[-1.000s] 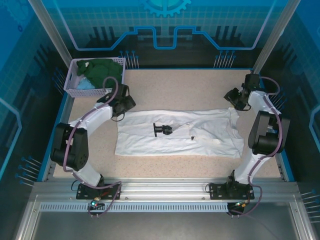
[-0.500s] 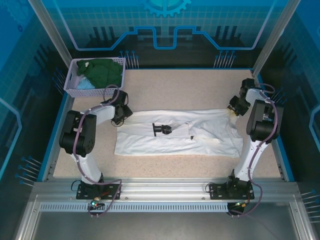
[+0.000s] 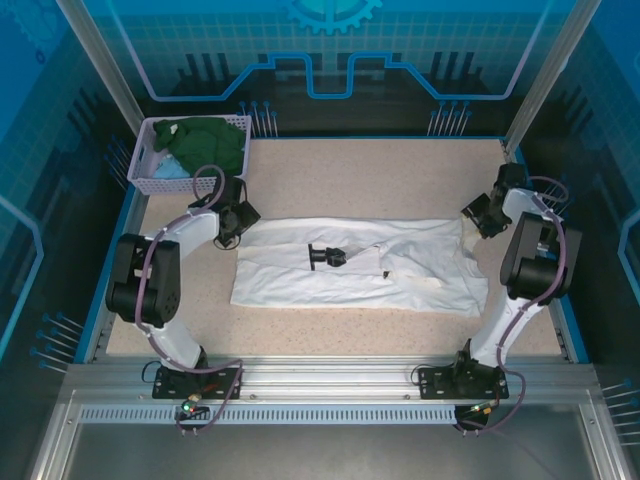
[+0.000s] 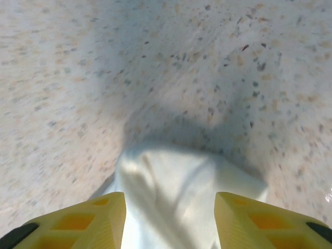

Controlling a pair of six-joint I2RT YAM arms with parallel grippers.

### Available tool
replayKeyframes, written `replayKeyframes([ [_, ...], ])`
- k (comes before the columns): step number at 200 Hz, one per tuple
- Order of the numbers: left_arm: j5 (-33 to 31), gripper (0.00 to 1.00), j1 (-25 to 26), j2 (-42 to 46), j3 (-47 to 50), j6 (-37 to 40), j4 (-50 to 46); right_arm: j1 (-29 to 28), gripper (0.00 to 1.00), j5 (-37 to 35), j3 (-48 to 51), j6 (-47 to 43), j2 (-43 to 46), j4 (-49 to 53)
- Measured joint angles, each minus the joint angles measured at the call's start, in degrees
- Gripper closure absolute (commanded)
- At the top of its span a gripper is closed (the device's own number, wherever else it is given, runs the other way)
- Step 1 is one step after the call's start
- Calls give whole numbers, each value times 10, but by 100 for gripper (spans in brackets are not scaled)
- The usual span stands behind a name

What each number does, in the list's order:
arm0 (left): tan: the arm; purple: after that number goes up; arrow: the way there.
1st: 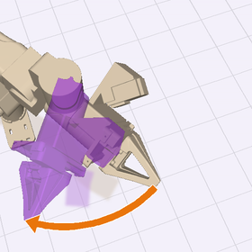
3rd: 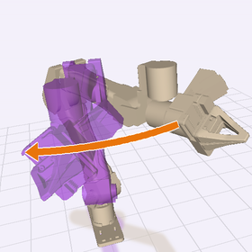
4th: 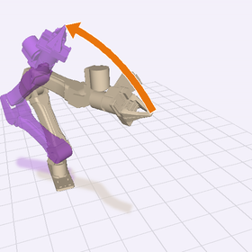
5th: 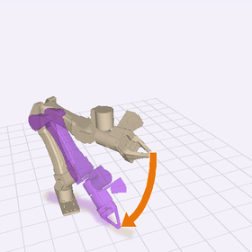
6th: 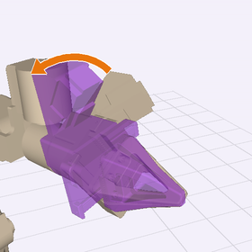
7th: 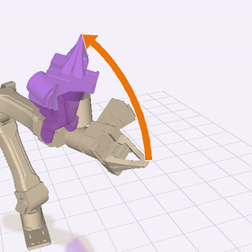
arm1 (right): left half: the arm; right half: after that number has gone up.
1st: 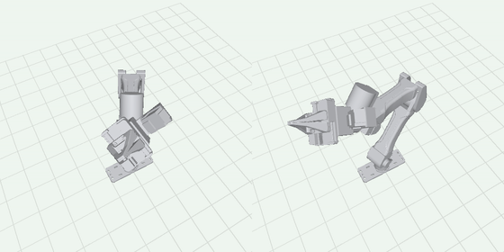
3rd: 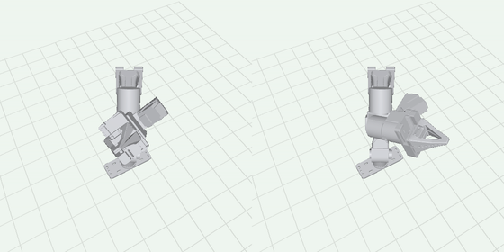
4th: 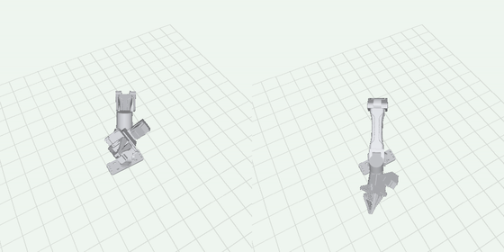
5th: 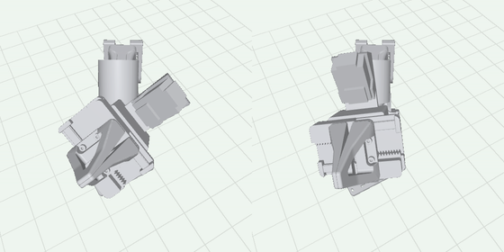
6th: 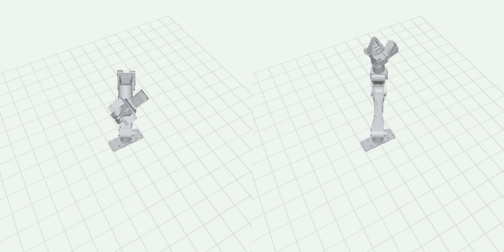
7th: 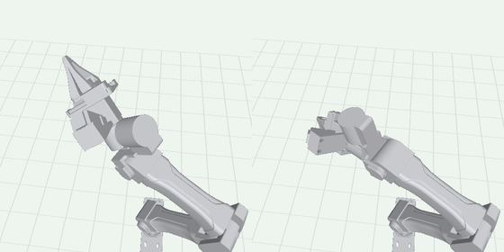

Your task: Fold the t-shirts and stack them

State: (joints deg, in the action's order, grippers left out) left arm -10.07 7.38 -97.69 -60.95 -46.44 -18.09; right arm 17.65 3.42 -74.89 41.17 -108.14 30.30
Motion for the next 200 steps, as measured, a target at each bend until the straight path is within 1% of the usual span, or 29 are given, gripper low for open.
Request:
replayKeyframes([
  [20, 0, 23, 16, 33, 0, 0, -3, -11, 58, 0, 17, -1, 51, -7],
  [32, 0, 23, 27, 52, 0, 0, -7, -26, 58, -2, 31, -3, 80, -11],
  [53, -2, 20, 53, 92, 6, 0, -9, -76, 58, -16, 62, -14, 122, 1],
  [72, -7, 17, 81, 133, 29, 0, -10, -123, 57, -26, 71, -31, 125, 19],
  [90, -11, 15, 110, 169, 53, 3, -17, -145, 58, -30, 69, -46, 98, 33],
  [120, -20, 13, 155, 232, 92, 3, -38, -138, 58, -37, 54, -57, 16, 44],
  [129, -24, 13, 171, 254, 105, 5, -44, -138, 58, -43, 41, -61, -10, 54],
  [151, -39, 11, 203, 309, 138, 15, -70, -143, 58, -45, -10, -61, -41, 68],
  [167, -47, 9, 210, 348, 161, 18, -89, -153, 59, -50, -47, -57, -72, 78],
  [184, -58, 7, 210, 386, 179, 23, -116, -170, 55, -67, -107, -52, -109, 101],
  [200, -67, 5, 210, 413, 187, 29, -133, -189, 53, -89, -174, -47, -149, 123],
])
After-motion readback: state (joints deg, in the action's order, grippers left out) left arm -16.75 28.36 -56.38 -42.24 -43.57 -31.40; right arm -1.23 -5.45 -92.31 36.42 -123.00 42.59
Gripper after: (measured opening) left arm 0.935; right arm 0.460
